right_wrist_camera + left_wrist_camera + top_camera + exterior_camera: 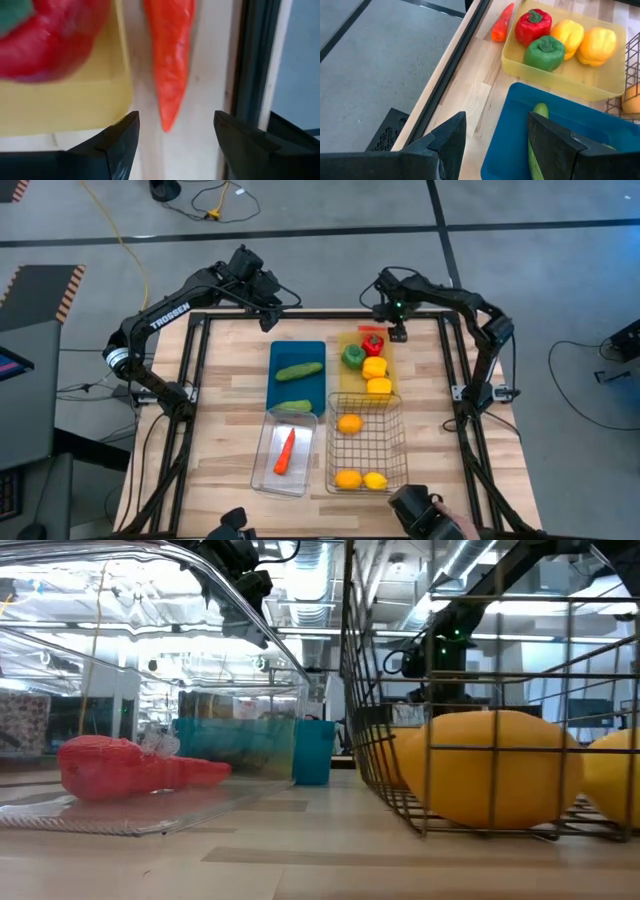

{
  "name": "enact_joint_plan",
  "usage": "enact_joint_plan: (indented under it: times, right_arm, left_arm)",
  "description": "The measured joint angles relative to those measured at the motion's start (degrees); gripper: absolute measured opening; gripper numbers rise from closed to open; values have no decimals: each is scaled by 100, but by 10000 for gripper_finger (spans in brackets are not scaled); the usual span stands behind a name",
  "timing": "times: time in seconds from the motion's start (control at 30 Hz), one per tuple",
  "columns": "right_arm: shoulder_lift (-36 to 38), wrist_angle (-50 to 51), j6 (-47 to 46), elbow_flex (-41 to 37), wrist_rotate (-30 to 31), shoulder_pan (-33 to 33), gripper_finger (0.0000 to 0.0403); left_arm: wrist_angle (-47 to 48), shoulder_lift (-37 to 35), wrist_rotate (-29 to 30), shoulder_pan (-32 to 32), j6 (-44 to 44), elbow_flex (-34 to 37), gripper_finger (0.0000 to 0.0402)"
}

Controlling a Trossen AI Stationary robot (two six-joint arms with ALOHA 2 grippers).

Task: Sort produce into baskets
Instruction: Put the carrot into the transparent basket

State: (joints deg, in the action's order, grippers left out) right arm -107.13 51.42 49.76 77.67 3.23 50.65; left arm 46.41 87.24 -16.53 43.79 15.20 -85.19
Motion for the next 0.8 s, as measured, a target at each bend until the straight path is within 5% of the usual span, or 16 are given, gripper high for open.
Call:
enact_joint_plan:
  times: [0.4, 0.8]
  right_arm:
    - [2, -2, -143, 50, -175, -428, 285]
    - [2, 142, -348, 50, -175, -54, 285]
  left_arm:
    - [0, 0, 0, 2, 0, 0, 194]
    - [0, 0, -2, 1, 2, 0, 194]
